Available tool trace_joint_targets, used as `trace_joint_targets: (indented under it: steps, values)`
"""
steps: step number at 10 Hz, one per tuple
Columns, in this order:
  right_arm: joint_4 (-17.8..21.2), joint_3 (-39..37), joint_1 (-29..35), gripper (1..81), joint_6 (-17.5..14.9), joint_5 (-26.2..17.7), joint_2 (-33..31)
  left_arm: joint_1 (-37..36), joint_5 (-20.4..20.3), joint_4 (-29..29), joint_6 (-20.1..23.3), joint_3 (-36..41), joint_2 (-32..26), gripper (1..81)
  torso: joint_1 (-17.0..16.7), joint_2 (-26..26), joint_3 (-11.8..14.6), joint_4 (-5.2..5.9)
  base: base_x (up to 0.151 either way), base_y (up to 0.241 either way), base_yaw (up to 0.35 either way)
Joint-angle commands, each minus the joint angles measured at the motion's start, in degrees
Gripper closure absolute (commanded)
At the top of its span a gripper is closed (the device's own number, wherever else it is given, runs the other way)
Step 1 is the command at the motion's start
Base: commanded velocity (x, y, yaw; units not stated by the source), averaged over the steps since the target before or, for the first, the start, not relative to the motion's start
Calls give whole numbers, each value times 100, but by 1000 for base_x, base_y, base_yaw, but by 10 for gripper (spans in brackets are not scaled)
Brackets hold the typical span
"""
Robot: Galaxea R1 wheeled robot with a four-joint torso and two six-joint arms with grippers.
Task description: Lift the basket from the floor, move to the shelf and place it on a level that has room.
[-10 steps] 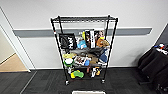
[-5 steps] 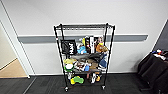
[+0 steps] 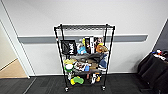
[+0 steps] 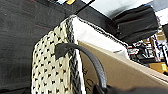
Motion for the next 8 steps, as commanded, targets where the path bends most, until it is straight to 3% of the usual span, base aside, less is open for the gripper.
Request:
trace_joint_targets:
  steps: [1,5,8]
  values:
    - [23,790,448,811,7,220,-434,-434,-397,-23,119,576,-347,811,2,0,0,0,0,0,0]
    - [-12,1213,298,811,16,309,-655,-117,-611,38,182,824,-489,811,0,0,0,0,0,0,0]
    - [-39,1222,210,811,7,309,-673,60,-998,249,182,921,-480,811,0,0,2,0,0,0,0]
